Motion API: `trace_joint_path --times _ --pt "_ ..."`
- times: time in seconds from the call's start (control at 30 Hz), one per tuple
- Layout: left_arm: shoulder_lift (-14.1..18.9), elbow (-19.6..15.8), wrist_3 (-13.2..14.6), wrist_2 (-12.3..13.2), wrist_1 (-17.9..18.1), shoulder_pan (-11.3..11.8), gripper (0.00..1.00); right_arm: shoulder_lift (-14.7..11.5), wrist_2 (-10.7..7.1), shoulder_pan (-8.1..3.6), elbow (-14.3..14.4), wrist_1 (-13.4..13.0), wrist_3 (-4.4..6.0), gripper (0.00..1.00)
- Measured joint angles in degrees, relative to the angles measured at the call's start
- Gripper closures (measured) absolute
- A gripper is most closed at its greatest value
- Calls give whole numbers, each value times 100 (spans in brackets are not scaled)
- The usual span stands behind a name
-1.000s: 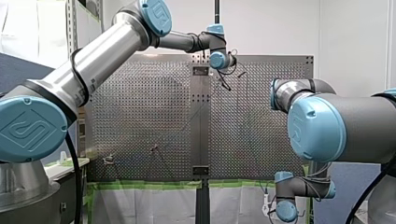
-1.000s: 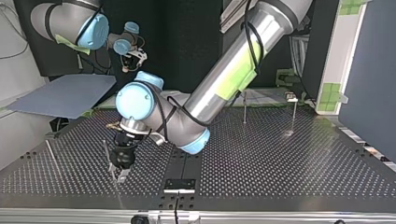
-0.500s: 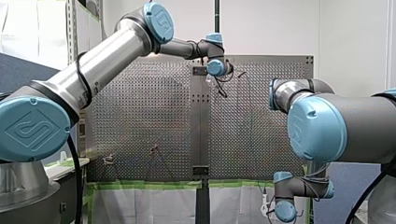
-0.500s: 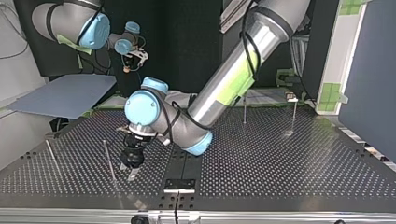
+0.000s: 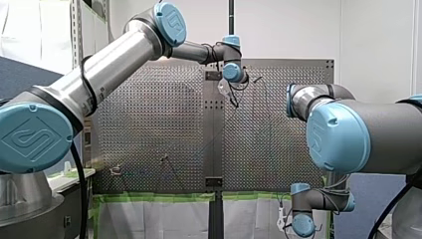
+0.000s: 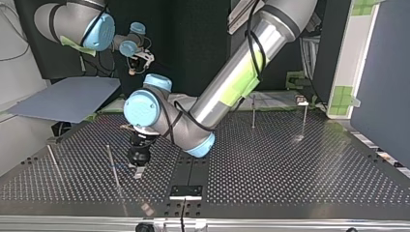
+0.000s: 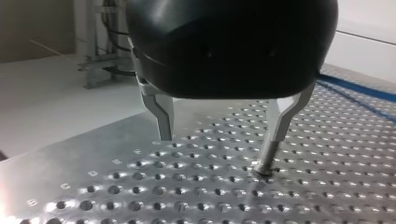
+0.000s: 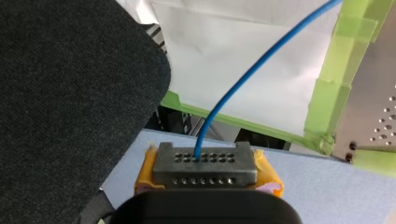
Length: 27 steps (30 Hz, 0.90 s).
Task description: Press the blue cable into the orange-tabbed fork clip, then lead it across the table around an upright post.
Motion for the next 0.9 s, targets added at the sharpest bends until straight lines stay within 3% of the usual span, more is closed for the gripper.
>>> trace_joint_path --times 0.23,0.67,0.9 --pt "-2 -2 299 117 -300 -43 2 0 0 20 -1 32 -2 100" --pt "5 -3 939 687 -938 -34 2 0 -6 29 1 51 -3 100" --pt "68 -2 1183 760 -1271 12 2 0 -14 30 1 53 -3 100"
